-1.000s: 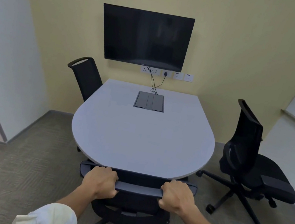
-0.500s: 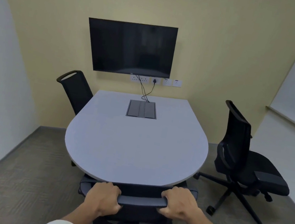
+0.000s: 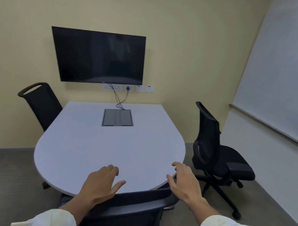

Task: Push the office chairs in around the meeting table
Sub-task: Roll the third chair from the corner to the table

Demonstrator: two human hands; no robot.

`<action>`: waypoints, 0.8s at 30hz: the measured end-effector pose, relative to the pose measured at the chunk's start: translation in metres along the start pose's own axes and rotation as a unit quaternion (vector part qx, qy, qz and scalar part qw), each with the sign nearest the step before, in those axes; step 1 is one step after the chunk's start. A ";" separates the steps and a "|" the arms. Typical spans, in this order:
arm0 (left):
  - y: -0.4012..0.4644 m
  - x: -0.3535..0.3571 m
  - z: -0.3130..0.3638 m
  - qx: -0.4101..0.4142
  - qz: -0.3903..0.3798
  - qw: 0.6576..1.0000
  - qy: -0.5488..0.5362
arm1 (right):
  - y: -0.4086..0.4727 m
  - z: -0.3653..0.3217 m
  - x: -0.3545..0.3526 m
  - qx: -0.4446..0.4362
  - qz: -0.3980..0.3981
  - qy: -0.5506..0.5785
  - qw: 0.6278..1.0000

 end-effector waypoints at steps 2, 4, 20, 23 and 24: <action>0.024 -0.002 0.009 0.012 0.000 1.000 0.012 | 0.008 0.008 -0.012 0.015 0.021 -0.014 1.000; 0.052 -0.002 0.020 0.016 0.006 1.000 0.010 | 0.019 0.017 -0.027 0.052 0.063 0.002 0.997; 0.296 0.014 0.195 0.028 0.023 0.999 0.023 | 0.165 0.183 -0.148 0.078 0.074 -0.055 0.993; 0.337 0.017 0.228 0.042 0.030 0.998 0.026 | 0.187 0.211 -0.162 0.079 0.065 -0.054 0.993; 0.350 0.019 0.235 0.046 0.031 0.998 0.031 | 0.193 0.220 -0.163 0.080 0.063 -0.052 0.993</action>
Point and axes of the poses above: each hand's wrist, its own y-axis towards the middle knuckle, its own x-axis out of the palm, z = x × y, the point moved 2 cm from there along y, towards the middle knuckle, and after that the axes turned 3 degrees about y, right-handed, at the moved point
